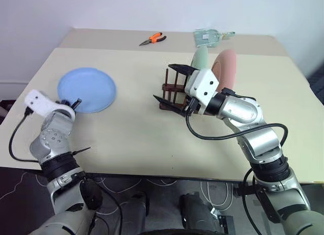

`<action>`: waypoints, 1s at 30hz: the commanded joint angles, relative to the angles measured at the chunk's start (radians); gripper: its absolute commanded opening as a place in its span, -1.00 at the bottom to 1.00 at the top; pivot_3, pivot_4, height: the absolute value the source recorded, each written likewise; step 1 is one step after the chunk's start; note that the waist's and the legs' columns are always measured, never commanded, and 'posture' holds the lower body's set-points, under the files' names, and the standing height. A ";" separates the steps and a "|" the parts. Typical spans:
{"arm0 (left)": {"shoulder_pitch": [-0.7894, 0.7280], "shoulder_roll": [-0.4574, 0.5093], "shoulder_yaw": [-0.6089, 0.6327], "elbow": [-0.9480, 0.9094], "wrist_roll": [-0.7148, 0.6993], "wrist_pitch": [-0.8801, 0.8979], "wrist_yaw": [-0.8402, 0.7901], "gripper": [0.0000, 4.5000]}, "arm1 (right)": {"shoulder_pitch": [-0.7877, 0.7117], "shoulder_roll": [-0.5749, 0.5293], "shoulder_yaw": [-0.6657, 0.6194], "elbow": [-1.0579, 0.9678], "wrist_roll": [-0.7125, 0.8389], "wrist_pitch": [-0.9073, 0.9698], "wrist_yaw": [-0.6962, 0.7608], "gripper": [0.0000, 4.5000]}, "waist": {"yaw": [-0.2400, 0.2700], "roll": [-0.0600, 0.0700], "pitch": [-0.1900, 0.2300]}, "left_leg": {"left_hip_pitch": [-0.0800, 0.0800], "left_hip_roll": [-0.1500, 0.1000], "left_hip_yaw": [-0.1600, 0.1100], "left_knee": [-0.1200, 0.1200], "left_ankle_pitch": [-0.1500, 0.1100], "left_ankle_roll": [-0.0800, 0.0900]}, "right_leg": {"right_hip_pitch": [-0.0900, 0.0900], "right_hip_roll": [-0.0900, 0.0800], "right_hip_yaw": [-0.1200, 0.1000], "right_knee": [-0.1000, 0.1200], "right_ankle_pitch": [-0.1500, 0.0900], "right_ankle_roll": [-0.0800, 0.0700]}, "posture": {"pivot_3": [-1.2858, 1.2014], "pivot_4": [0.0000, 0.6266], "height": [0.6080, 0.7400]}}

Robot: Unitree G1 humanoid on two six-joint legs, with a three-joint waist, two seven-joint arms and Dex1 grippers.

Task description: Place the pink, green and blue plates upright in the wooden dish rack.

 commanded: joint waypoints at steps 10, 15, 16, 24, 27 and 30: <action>-0.110 -0.046 -0.177 -0.403 -0.122 0.182 -0.026 -0.98 | -0.224 0.116 0.202 0.342 -0.434 -0.326 -0.101 1.00 | -0.009 0.000 0.000 | 0.000 0.001 0.001 -0.002 0.001 -0.002 | -0.003 0.000 0.000 0.001 0.001 -0.001 | 0.03 -0.52 1.00; -0.087 -0.078 -0.179 -0.490 -0.162 0.256 0.010 -0.98 | -0.261 0.158 0.207 0.472 -0.495 -0.400 -0.125 1.00 | -0.007 0.000 0.000 | 0.000 0.001 0.001 -0.003 0.002 -0.002 | -0.003 0.001 0.000 0.001 0.001 -0.002 | 0.03 -0.52 1.00; -0.078 -0.090 -0.172 -0.500 -0.178 0.267 0.017 -1.00 | -0.262 0.166 0.204 0.484 -0.498 -0.407 -0.128 0.77 | -0.007 0.000 0.000 | 0.000 0.001 0.001 -0.003 0.002 -0.002 | -0.003 0.001 0.000 0.001 0.001 -0.002 | 0.03 -0.52 1.00; -0.047 -0.107 -0.161 -0.528 -0.243 0.303 0.010 -1.00 | -0.244 0.182 0.193 0.506 -0.546 -0.442 -0.139 -0.98 | -0.008 0.000 0.000 | 0.000 0.001 0.001 -0.003 0.002 -0.003 | -0.003 0.001 0.000 0.001 0.001 -0.002 | 0.03 -0.52 1.00; -0.054 -0.108 -0.153 -0.519 -0.269 0.293 -0.002 -0.53 | -0.240 0.181 0.189 0.496 -0.568 -0.441 -0.147 -1.00 | -0.007 0.000 0.001 | 0.000 0.001 0.000 -0.003 0.002 -0.003 | -0.003 0.001 0.001 0.001 0.001 -0.002 | 0.03 -0.52 1.00; -0.066 -0.083 -0.152 -0.508 -0.270 0.275 -0.021 0.13 | -0.235 0.182 0.190 0.486 -0.584 -0.444 -0.153 -1.00 | -0.006 0.000 0.001 | 0.000 0.001 0.000 -0.002 0.002 -0.003 | -0.003 0.001 0.000 0.001 0.001 -0.002 | 0.03 -0.52 1.00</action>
